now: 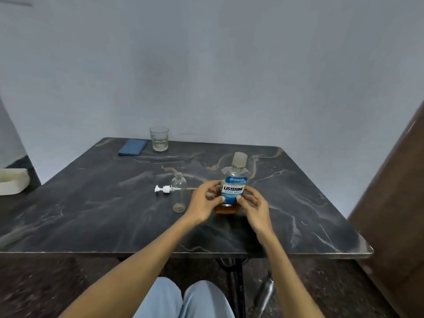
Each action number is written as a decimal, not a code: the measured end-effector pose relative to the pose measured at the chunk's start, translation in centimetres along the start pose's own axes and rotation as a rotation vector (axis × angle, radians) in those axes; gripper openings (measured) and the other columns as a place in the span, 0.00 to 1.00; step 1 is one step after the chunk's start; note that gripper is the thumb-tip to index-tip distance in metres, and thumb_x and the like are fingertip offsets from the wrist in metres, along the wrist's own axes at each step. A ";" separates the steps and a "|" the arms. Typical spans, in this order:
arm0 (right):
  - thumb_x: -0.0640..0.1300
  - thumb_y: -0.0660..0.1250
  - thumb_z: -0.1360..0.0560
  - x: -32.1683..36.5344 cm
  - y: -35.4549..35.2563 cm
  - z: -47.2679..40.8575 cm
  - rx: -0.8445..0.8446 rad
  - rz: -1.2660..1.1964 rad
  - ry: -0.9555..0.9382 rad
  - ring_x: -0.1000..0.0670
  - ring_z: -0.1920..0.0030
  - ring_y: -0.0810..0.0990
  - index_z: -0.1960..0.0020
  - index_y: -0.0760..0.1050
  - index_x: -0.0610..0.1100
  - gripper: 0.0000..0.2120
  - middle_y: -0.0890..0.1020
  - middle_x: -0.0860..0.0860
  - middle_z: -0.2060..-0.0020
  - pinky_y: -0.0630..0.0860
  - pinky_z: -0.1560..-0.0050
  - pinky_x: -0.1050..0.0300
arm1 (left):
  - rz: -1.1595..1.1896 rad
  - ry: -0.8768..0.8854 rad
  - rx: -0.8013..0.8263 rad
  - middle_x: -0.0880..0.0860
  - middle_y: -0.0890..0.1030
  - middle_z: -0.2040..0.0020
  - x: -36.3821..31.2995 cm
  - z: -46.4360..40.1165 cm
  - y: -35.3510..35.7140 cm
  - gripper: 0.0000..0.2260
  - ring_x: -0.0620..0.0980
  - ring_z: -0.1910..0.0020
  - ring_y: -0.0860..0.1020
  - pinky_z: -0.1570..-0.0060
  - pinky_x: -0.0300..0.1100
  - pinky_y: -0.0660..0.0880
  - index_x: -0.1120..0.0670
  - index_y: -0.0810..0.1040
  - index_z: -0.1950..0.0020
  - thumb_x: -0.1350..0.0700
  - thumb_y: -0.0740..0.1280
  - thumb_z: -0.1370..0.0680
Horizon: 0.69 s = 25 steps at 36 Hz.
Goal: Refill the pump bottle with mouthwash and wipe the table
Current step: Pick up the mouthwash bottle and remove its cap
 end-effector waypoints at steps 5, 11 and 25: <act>0.37 0.68 0.26 -0.3 0.3 -0.3 -0.011 0.015 -0.032 0.65 0.52 0.80 0.42 0.74 0.48 0.15 0.80 0.56 0.53 0.76 0.57 0.69 | 0.002 0.005 0.013 0.52 0.77 0.44 1.1 -0.2 -0.1 0.22 0.44 0.49 0.76 0.53 0.31 0.75 0.54 0.70 0.32 0.62 0.69 0.26; 0.38 0.67 0.25 -0.5 1.0 -1.1 0.018 0.033 -0.037 0.58 0.49 0.81 0.40 0.74 0.48 0.15 0.82 0.53 0.49 0.78 0.51 0.63 | 0.044 -0.025 -0.010 0.51 0.76 0.42 2.1 -0.7 -0.2 0.21 0.43 0.47 0.76 0.52 0.32 0.75 0.52 0.70 0.33 0.61 0.69 0.25; 0.44 0.68 0.26 -1.4 1.3 -1.3 0.000 0.136 -0.103 0.57 0.46 0.79 0.41 0.73 0.57 0.15 0.81 0.56 0.47 0.76 0.46 0.60 | 0.187 -0.010 -0.008 0.50 0.73 0.35 3.7 -0.7 0.5 0.22 0.44 0.39 0.73 0.43 0.32 0.72 0.49 0.67 0.31 0.62 0.66 0.23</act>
Point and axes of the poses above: each hand's wrist, its own z-axis away from the middle knuckle, its own y-axis out of the palm, x = y × z, the point moved 5 cm from there along -z, towards the middle knuckle
